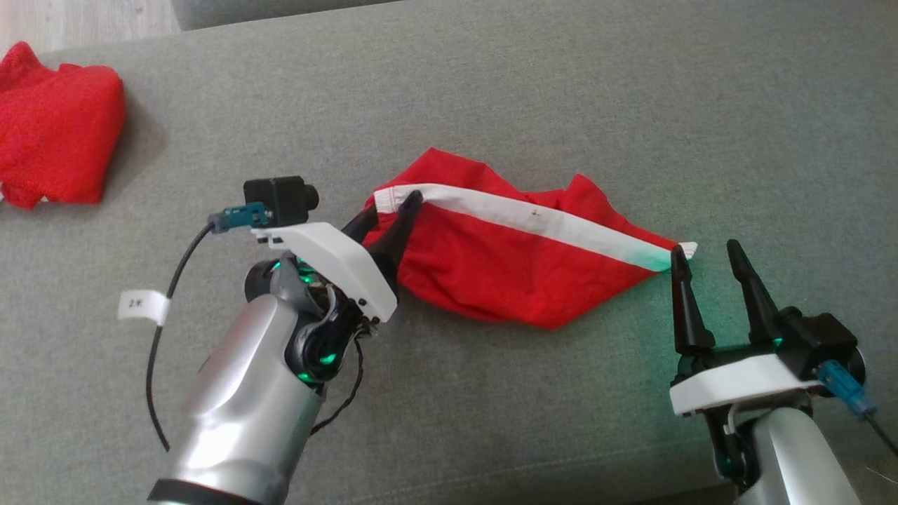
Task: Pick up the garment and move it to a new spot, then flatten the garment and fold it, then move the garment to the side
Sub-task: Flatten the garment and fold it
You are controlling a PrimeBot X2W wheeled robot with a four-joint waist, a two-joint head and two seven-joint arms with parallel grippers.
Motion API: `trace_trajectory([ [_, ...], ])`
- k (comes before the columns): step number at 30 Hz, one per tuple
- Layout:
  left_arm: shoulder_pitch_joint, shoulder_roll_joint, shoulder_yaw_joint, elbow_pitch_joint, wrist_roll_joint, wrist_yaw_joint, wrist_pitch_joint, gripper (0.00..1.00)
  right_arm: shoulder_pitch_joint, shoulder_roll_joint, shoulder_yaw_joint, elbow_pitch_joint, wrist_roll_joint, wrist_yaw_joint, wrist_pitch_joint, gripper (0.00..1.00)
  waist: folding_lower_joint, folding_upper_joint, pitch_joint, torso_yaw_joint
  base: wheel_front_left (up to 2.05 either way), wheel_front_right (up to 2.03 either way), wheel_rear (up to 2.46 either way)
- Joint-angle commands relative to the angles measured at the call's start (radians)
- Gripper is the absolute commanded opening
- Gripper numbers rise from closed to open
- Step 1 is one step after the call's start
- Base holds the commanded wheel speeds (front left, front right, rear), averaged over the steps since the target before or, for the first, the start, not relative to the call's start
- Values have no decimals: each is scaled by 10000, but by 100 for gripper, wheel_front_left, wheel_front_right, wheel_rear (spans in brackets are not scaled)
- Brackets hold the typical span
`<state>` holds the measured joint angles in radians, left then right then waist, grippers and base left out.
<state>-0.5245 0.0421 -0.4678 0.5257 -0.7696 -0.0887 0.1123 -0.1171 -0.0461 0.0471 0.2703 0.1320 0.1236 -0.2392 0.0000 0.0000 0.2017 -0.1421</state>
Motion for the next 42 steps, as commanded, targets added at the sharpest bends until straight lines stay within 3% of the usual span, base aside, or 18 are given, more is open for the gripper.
trace_trajectory([
  [1, -504, 82, 343, -392, -43, -13, -114, 76, -349, -41, 170, -275, -6, 71, -155, 100, 0, 0, -2, 11, 0, 0, 0],
  [4, -466, 87, 403, -523, -113, 13, -180, 30, -352, -41, 170, -279, -9, 71, -166, 100, 0, 0, -1, 40, 0, 0, 0],
  [5, -443, 90, 427, -571, -136, 17, -217, 7, -353, -41, 172, -279, -9, 71, -169, 100, 0, 0, -1, 50, 0, 0, 0],
  [6, -417, 104, 446, -620, -145, 22, -258, 0, -353, -41, 173, -278, -11, 71, -171, 100, 0, 0, 0, 60, 0, 0, 0],
  [12, 91, 345, 501, -1162, 50, 176, -752, 0, -339, -41, 129, -217, -51, 71, -180, 100, 0, 0, -45, 152, 0, 0, 0],
  [24, 2637, 1347, 609, -2699, 261, 854, -1120, 0, -717, -41, -777, 156, -891, 71, 703, 100, 0, 0, -99, 651, 0, 0, 0],
  [31, 3107, 1358, 536, -2966, 182, 948, -1113, 0, -1406, -47, -569, 533, -924, 71, 1499, 100, 0, 0, -89, 828, 0, 0, 0],
  [42, 2987, 1186, 307, -3264, 280, 1005, -1175, 0, -3017, -574, 312, 2858, -749, 71, 2631, 100, 0, 0, 157, 1063, 0, 0, 0],
])
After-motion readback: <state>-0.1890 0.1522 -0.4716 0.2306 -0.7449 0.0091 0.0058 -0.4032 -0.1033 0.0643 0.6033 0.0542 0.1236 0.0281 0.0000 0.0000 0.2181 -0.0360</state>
